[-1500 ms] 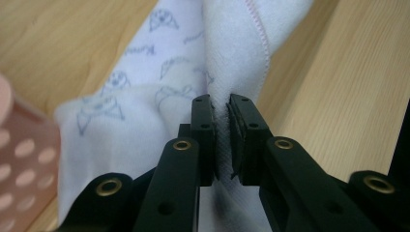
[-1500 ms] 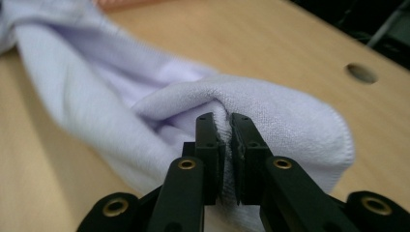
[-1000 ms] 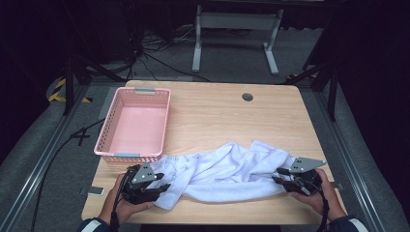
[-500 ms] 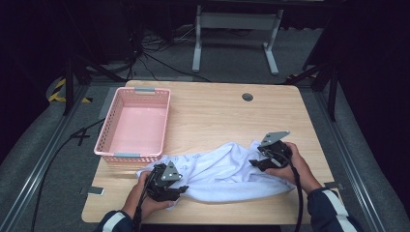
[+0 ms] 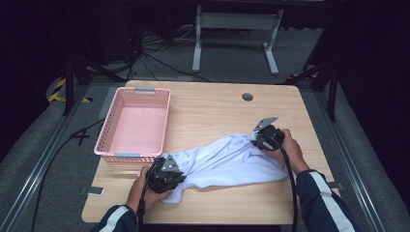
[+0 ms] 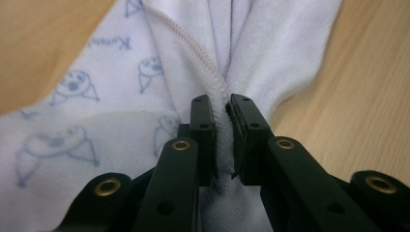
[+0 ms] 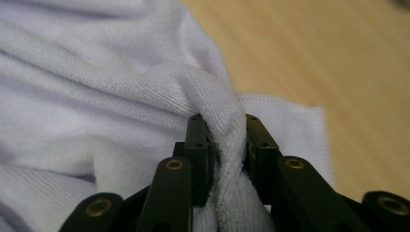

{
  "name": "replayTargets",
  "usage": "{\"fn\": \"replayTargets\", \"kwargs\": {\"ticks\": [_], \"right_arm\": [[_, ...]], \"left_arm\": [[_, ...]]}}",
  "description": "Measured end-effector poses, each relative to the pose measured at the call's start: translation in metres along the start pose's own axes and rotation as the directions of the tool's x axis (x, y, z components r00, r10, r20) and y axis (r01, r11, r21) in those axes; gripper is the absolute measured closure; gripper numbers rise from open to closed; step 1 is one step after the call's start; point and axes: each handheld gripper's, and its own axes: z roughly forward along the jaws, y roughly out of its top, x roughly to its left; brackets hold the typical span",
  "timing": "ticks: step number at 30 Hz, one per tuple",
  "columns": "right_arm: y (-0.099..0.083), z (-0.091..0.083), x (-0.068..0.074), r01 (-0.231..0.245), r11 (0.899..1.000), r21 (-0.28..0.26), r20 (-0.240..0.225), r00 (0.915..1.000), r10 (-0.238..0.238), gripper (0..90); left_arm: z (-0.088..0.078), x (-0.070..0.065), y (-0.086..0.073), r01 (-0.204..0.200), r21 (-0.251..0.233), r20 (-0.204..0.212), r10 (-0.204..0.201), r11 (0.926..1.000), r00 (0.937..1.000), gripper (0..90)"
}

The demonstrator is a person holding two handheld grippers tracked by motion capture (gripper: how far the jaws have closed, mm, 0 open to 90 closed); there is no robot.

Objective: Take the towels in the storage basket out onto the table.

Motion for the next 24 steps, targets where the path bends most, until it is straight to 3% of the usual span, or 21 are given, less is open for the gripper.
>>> {"fn": "replayTargets", "kwargs": {"ticks": [1,2,4,7,9,10,12,14,15,19,21,23,24], "right_arm": [[0.005,-0.006,-0.003,-0.003,1.000,-0.031,0.027,0.9996,0.004,75.7],[0.005,-0.006,-0.003,-0.003,1.000,-0.031,0.027,0.9996,0.004,75.7],[0.014,-0.022,-0.005,-0.007,0.996,-0.093,0.044,0.9989,0.012,75.4],[0.019,-0.055,-0.002,0.012,0.979,-0.201,0.047,0.9989,-0.002,75.4],[0.017,-0.074,0.002,0.025,0.965,-0.263,0.021,0.9996,-0.020,75.3],[0.014,-0.087,0.008,0.029,0.958,-0.285,0.009,0.9996,-0.027,75.3],[0.007,-0.105,0.019,0.063,0.935,-0.350,-0.013,0.9973,-0.072,74.8],[-0.006,-0.123,0.037,0.121,0.913,-0.389,-0.047,0.9875,-0.151,74.2],[-0.011,-0.127,0.044,0.144,0.907,-0.397,-0.054,0.9823,-0.179,74.2],[-0.047,-0.133,0.078,0.206,0.904,-0.376,-0.152,0.9483,-0.279,74.8],[-0.068,-0.127,0.092,0.222,0.915,-0.337,-0.208,0.9300,-0.303,75.4],[-0.091,-0.119,0.101,0.240,0.932,-0.273,-0.250,0.9172,-0.310,74.7],[-0.100,-0.114,0.104,0.226,0.940,-0.256,-0.275,0.9150,-0.295,74.0]], "left_arm": [[-0.006,-0.002,0.006,-0.028,-0.033,-0.030,0.027,0.9991,0.9992,80.7],[-0.006,-0.002,0.006,-0.028,-0.033,-0.030,0.027,0.9991,0.9992,80.7],[-0.017,-0.003,0.010,-0.037,-0.083,-0.047,0.033,0.9959,0.9983,80.7],[-0.037,-0.003,0.009,-0.056,-0.136,-0.084,0.045,0.9891,0.9955,82.2],[-0.051,-0.003,0.004,-0.055,-0.168,-0.076,0.043,0.9842,0.9962,81.4],[-0.057,-0.004,0.001,-0.079,-0.159,-0.109,0.062,0.9841,0.9921,82.3],[-0.066,-0.006,-0.007,-0.096,-0.144,-0.109,0.080,0.9849,0.9908,83.5],[-0.070,-0.007,-0.017,-0.100,-0.127,-0.103,0.088,0.9868,0.9908,85.5],[-0.071,-0.008,-0.023,-0.089,-0.121,-0.079,0.080,0.9886,0.9937,85.5],[-0.071,-0.009,-0.040,-0.078,-0.087,-0.078,0.072,0.9931,0.9944,85.9],[-0.073,-0.007,-0.049,-0.063,-0.066,-0.071,0.058,0.9958,0.9958,86.1],[-0.075,-0.004,-0.056,-0.054,-0.041,-0.077,0.051,0.9977,0.9957,86.2],[-0.075,-0.003,-0.059,-0.045,-0.034,-0.078,0.042,0.9984,0.9960,86.3]]}}
